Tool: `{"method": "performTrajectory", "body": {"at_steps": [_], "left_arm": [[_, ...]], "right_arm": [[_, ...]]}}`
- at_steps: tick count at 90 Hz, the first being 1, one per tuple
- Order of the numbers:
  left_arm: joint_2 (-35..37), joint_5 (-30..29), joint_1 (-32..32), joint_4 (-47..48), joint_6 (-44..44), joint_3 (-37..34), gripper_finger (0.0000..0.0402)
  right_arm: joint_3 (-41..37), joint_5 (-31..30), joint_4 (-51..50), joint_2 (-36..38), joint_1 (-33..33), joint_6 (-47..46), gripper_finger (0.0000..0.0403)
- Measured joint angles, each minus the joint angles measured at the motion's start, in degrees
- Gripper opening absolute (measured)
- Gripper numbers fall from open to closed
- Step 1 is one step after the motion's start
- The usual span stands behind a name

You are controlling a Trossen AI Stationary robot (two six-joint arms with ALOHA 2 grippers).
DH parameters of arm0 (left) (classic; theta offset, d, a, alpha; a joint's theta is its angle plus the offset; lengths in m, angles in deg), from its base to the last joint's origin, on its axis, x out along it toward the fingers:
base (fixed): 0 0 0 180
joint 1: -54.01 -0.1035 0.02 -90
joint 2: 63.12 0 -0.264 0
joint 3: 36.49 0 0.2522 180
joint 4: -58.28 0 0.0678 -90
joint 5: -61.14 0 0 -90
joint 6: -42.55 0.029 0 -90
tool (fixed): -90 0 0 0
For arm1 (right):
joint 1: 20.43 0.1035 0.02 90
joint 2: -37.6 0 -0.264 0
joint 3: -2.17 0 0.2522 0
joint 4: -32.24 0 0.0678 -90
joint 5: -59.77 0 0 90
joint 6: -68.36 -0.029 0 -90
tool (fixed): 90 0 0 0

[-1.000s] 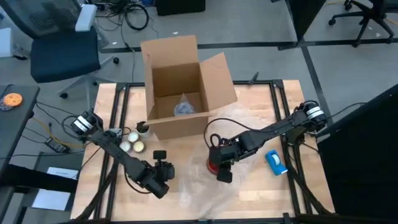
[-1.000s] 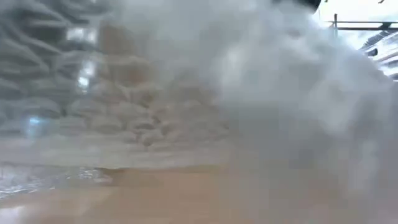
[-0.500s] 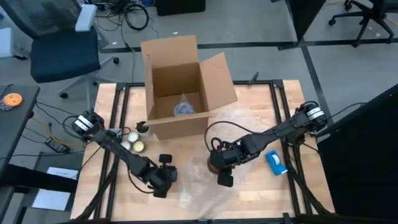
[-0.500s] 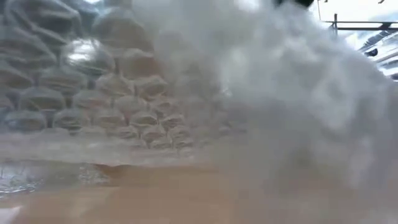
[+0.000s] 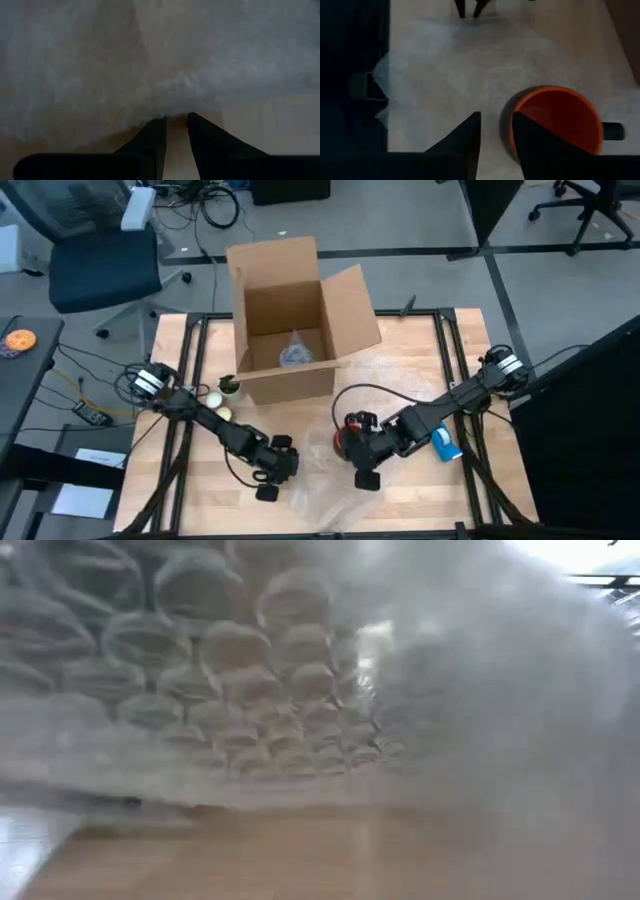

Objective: Wrap mug
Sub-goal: Wrap the black mug with bubble wrap

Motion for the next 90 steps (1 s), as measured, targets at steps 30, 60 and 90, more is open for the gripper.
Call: {"method": "performTrajectory", "body": {"at_steps": [30,60,90], "left_arm": [[-0.1,-0.6,-3.6,-2.1,9.2,0.4,0.0065],[-0.1,2.4,-6.9,-8.1,19.9,0.5,0.0065],[-0.1,2.6,-6.9,-10.0,23.7,0.5,0.0065]], "right_arm": [[-0.2,0.0,7.7,-0.1,5.7,-5.8,0.0086],[-9.0,-0.2,12.6,-0.2,11.3,-32.1,0.0086],[-15.7,-0.2,13.8,-0.2,15.8,-49.2,0.0086]]}}
